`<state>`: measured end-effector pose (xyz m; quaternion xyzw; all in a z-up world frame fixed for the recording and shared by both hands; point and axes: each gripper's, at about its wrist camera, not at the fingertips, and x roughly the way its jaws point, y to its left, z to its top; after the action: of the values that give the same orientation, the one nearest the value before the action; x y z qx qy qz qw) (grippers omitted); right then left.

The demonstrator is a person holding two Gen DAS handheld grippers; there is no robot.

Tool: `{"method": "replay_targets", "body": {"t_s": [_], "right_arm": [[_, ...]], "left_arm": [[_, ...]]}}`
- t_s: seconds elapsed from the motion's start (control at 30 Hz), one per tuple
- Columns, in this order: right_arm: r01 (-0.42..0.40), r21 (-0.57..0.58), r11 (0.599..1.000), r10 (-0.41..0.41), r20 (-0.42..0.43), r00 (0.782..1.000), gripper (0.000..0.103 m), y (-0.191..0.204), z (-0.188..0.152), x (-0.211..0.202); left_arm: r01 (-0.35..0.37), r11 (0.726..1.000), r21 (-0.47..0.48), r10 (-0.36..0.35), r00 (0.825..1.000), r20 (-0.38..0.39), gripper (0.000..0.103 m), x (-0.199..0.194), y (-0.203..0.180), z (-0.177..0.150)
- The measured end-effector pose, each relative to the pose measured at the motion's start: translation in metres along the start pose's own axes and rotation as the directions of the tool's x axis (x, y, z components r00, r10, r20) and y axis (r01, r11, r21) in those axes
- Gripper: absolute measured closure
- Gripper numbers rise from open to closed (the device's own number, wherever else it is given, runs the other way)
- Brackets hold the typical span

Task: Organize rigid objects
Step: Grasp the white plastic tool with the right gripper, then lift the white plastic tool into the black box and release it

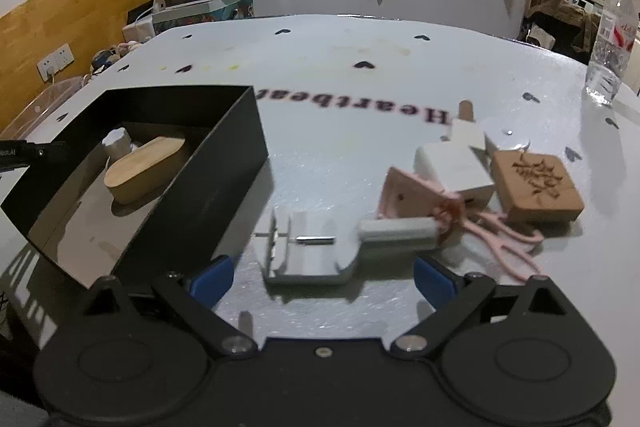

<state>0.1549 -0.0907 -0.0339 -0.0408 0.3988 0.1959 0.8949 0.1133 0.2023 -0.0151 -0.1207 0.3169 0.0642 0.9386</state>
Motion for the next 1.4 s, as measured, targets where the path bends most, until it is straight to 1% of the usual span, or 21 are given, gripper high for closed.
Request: {"method": "replay_targets", "body": {"t_s": [0.03,0.1,0.17,0.23,0.3,0.57,0.77,0.83,1.0,1.03,1.07,1.13,1.23,1.33,1.4], "right_arm": [[-0.002,0.012,1.000,0.002,0.003,1.000,0.007,0.001,0.000,0.002],[-0.005,0.029,1.000,0.005,0.004,1.000,0.016,0.002,0.000,0.006],[-0.006,0.039,0.999,0.006,-0.001,1.000,0.034,0.003,-0.001,0.009],[0.004,0.040,0.999,-0.004,0.006,1.000,0.037,0.004,-0.001,0.010],[-0.008,0.032,0.999,0.008,0.006,1.000,0.041,0.004,-0.002,0.008],[-0.011,0.006,1.000,0.011,0.014,1.000,0.042,-0.007,-0.009,-0.008],[-0.051,-0.005,0.999,0.052,0.070,0.996,0.043,-0.008,-0.004,-0.026],[-0.056,-0.015,0.998,0.057,0.056,0.997,0.043,-0.007,-0.004,-0.024],[-0.028,-0.033,0.999,0.027,-0.034,0.999,0.043,-0.004,-0.012,-0.009],[-0.022,-0.037,0.999,0.021,-0.036,0.999,0.041,-0.003,-0.013,-0.009],[-0.017,-0.039,0.999,0.016,-0.033,0.999,0.034,-0.002,-0.013,-0.009],[-0.011,-0.031,0.999,0.010,-0.023,1.000,0.022,-0.001,-0.012,-0.008],[0.006,-0.009,1.000,-0.006,-0.032,0.999,0.021,0.001,-0.008,-0.002],[0.066,0.011,0.998,-0.065,-0.054,0.996,0.021,0.005,-0.006,0.007],[0.086,0.027,0.996,-0.084,-0.051,0.995,0.022,0.004,-0.004,0.009]], "left_arm": [[0.002,1.000,-0.001,-0.002,1.000,0.000,0.098,0.000,0.000,0.000],[0.005,1.000,-0.003,-0.005,1.000,0.001,0.098,0.000,0.001,-0.001],[0.006,1.000,-0.004,-0.006,1.000,0.001,0.097,0.001,0.001,-0.001],[0.007,1.000,-0.005,-0.007,1.000,0.001,0.097,0.001,0.001,-0.001],[0.006,1.000,-0.004,-0.006,1.000,0.001,0.097,0.001,0.001,-0.001],[0.005,1.000,-0.004,-0.005,1.000,0.001,0.097,0.001,0.001,-0.001],[0.006,1.000,-0.005,-0.006,1.000,0.001,0.097,0.001,0.002,-0.001],[0.006,1.000,-0.004,-0.006,1.000,0.001,0.097,0.001,0.002,-0.001],[0.006,1.000,-0.004,-0.006,1.000,0.001,0.097,0.001,0.002,-0.001],[0.006,1.000,-0.005,-0.006,1.000,0.001,0.097,0.001,0.002,-0.001],[0.006,1.000,-0.004,-0.006,1.000,0.001,0.097,0.001,0.002,-0.001],[0.007,1.000,-0.005,-0.007,1.000,0.001,0.097,0.001,0.002,-0.001],[0.008,1.000,-0.007,-0.008,1.000,0.001,0.097,0.001,0.002,-0.001],[0.008,1.000,-0.008,-0.008,1.000,0.001,0.097,0.001,0.003,-0.001],[0.008,1.000,-0.008,-0.008,1.000,0.001,0.097,0.001,0.002,-0.001]]}}
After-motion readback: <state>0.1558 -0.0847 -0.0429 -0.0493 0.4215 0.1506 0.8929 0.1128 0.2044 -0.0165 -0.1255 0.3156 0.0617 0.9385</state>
